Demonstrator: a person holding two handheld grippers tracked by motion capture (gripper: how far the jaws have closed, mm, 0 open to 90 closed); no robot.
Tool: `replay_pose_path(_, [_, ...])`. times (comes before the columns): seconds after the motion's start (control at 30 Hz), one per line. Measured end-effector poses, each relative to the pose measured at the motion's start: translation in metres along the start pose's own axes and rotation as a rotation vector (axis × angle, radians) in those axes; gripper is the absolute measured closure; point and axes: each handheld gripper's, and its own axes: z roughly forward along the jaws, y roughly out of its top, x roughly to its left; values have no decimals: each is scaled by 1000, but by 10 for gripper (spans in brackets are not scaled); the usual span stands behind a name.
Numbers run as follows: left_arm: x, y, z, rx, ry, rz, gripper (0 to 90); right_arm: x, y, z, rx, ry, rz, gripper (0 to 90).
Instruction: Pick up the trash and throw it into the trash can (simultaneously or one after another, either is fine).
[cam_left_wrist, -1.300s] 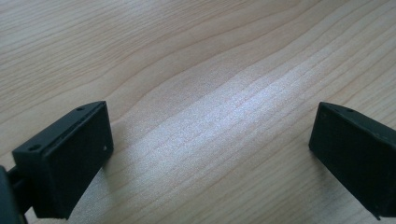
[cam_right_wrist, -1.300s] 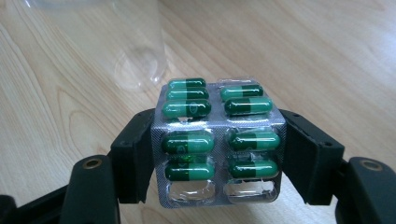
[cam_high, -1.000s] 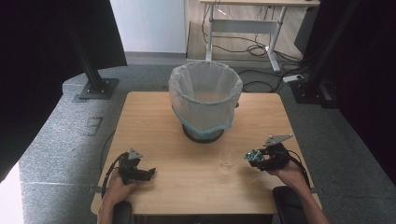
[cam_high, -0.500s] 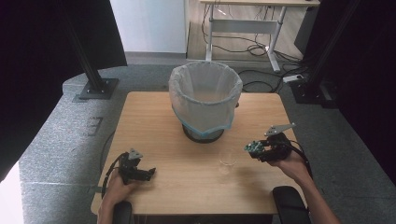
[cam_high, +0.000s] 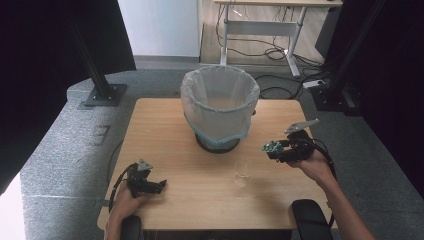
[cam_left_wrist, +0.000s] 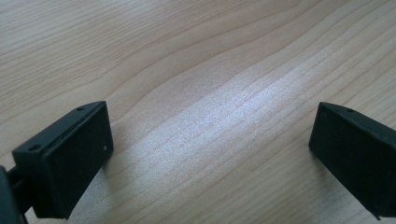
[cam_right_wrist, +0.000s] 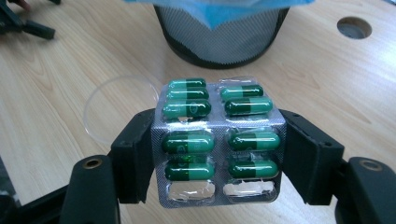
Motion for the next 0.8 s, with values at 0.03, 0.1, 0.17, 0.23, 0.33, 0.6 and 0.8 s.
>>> replay_pose_path(0.03, [0, 0, 0, 0, 0, 0, 0, 0, 3, -1, 1, -4, 0, 330])
replay_pose_path(0.1, [0, 0, 0, 1, 0, 0, 0, 1, 10, -4, 0, -6, -1, 329])
replay_pose_path(0.17, [0, 0, 0, 1, 0, 0, 0, 1, 15, -5, -1, -10, -5, 330])
replay_pose_path(0.23, [0, 0, 0, 1, -1, 0, 0, 1, 17, -6, -3, -10, -4, 329])
replay_pose_path(0.33, [0, 0, 0, 1, -1, 0, 0, 1, 23, -8, -7, -5, 3, 330])
replay_pose_path(0.6, [0, 0, 0, 1, 0, 1, 0, -2, 45, -19, -25, -6, 11, 330])
replay_pose_path(0.8, [0, 0, 0, 1, -1, 1, 0, -3, 57, -24, -27, -9, 16, 330])
